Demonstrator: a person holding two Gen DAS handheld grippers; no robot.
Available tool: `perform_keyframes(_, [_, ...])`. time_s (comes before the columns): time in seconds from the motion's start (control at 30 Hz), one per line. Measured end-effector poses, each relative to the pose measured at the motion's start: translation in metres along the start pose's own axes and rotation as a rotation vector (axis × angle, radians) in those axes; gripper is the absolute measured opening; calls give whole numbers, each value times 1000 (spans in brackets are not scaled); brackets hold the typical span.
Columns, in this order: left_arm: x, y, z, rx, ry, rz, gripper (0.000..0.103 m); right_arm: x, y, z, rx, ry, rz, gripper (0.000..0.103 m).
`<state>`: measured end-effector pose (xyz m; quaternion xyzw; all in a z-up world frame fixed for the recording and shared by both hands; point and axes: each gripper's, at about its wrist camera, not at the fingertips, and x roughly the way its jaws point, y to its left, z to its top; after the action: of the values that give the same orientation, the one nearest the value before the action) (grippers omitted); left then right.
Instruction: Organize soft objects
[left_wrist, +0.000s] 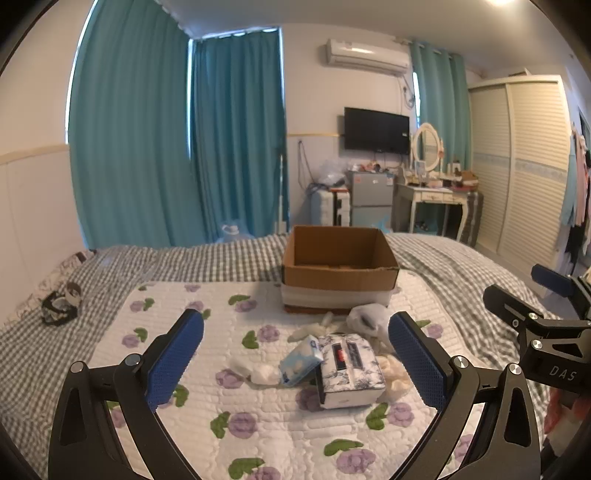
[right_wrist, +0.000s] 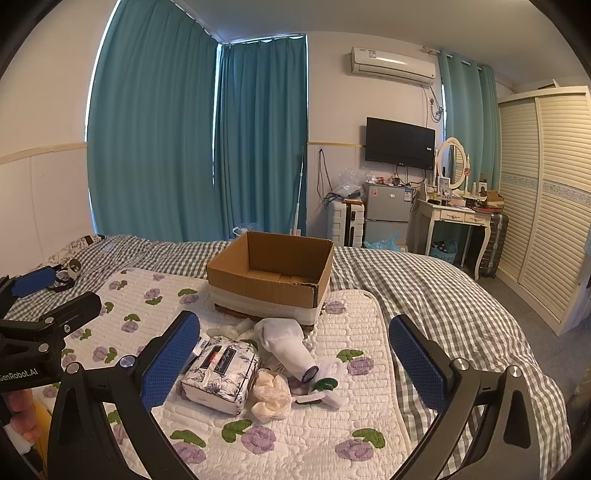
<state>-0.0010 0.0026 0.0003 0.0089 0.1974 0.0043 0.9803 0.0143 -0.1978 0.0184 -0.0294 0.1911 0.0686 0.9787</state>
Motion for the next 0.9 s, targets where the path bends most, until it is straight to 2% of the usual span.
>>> perform_keyframes(0.9, [0, 1, 0, -4, 1, 4, 103, 1, 1, -3, -2, 3, -1, 103])
